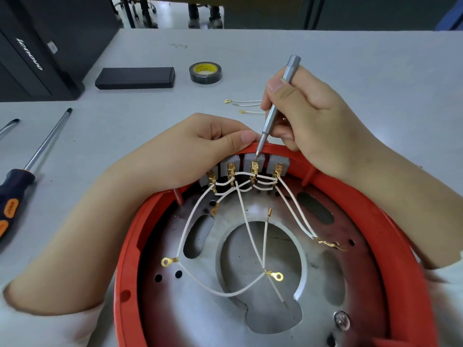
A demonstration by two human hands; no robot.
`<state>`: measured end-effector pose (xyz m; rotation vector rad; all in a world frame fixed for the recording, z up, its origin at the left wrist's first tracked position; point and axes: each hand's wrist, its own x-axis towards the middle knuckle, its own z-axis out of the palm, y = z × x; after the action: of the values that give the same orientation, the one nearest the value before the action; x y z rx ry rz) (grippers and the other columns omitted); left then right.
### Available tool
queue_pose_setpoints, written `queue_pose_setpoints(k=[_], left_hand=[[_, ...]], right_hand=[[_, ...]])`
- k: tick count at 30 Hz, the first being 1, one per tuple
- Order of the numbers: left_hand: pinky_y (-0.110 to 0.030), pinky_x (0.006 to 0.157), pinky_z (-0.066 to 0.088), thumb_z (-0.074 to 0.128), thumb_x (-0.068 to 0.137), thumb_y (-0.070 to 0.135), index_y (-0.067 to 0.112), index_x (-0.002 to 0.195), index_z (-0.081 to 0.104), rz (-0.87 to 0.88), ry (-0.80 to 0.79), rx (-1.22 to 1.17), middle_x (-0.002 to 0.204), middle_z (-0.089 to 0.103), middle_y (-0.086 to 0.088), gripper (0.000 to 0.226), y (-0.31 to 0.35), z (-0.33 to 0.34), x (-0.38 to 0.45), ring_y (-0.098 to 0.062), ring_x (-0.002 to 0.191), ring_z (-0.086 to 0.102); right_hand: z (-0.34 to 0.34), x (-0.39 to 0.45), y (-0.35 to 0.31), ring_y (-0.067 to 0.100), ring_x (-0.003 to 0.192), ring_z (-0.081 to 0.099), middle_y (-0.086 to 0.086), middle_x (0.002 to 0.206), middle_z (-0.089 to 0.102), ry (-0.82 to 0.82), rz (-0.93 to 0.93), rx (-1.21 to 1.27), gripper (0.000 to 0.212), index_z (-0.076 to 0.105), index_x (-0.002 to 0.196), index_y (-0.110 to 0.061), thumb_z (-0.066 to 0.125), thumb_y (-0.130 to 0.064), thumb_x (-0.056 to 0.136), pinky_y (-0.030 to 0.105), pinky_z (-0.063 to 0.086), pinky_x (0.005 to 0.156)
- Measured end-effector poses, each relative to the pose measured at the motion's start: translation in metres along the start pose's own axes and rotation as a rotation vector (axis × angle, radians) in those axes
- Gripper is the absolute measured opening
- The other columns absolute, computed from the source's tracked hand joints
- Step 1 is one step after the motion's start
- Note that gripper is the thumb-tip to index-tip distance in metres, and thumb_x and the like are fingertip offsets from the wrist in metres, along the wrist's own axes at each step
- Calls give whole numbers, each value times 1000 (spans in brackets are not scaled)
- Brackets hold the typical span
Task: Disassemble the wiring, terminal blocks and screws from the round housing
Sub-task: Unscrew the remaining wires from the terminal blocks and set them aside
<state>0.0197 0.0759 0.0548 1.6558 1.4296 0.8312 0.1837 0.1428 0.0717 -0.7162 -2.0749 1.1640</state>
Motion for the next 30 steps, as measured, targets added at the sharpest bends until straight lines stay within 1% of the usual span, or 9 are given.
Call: queue_pose_setpoints(k=[4, 8, 11, 13, 17, 21, 24, 28, 30], left_hand=[[-10, 79, 48, 47, 95, 34, 23, 103, 72, 20, -14, -12, 92, 75, 11, 28, 1, 0, 0, -2, 90, 69], [1, 57, 40, 44, 100, 21, 20, 94, 68, 38, -23, -19, 56, 63, 25, 25, 4, 2, -2, 13, 56, 59], [-18, 80, 52, 46, 98, 30, 22, 104, 71, 5, -26, -15, 89, 75, 11, 27, 3, 1, -2, -5, 87, 71], [-20, 87, 52, 47, 98, 32, 24, 106, 72, -17, -19, -23, 97, 75, 6, 27, 2, 0, -1, -11, 95, 70], [-14, 82, 51, 46, 98, 33, 28, 104, 72, -23, -18, -1, 95, 75, 8, 27, 3, 0, -1, -9, 92, 70], [-10, 77, 49, 46, 98, 32, 27, 103, 72, -21, -11, 11, 92, 75, 10, 27, 3, 0, -1, -4, 88, 70], [-5, 73, 45, 46, 98, 31, 25, 103, 72, -3, 2, 24, 88, 75, 14, 27, 3, 1, -1, 3, 84, 68], [0, 64, 40, 46, 99, 27, 25, 99, 71, 25, 14, 39, 70, 69, 24, 25, 5, 1, -2, 12, 66, 62], [-1, 66, 42, 47, 99, 28, 26, 98, 71, 22, 16, 52, 73, 71, 22, 25, 6, 1, -2, 11, 69, 63]], right_hand=[[2, 0, 1, 5, 49, 38, -11, 55, 36, -32, -36, -19, 26, 46, 82, -22, 33, -25, 104, 14, 33, 50], [3, -1, 2, 4, 47, 39, -10, 55, 37, -31, -49, -60, 25, 45, 83, -23, 33, -25, 105, 14, 32, 50], [3, -2, 2, 5, 49, 37, -7, 60, 37, -17, -68, -93, 25, 44, 83, -24, 31, -25, 105, 15, 31, 52], [2, -3, 2, 5, 51, 37, -9, 60, 36, -3, -77, -101, 24, 43, 84, -24, 31, -25, 105, 16, 31, 53], [3, -3, 3, 4, 52, 36, -13, 59, 37, -2, -84, -96, 24, 42, 83, -25, 31, -26, 104, 15, 31, 54], [3, 1, 5, 5, 53, 35, -6, 64, 35, -15, -17, -81, 28, 44, 80, -25, 31, -27, 105, 19, 30, 55], [2, 5, 6, 1, 50, 41, -13, 59, 39, -24, 37, -65, 29, 45, 78, -25, 32, -29, 105, 14, 32, 52], [3, 6, 6, -1, 46, 44, -21, 49, 43, -44, 72, -33, 30, 46, 78, -25, 34, -31, 104, 11, 33, 49], [2, 5, 5, 0, 47, 43, -21, 51, 43, -56, 61, -30, 29, 46, 78, -25, 34, -30, 104, 11, 33, 49]])
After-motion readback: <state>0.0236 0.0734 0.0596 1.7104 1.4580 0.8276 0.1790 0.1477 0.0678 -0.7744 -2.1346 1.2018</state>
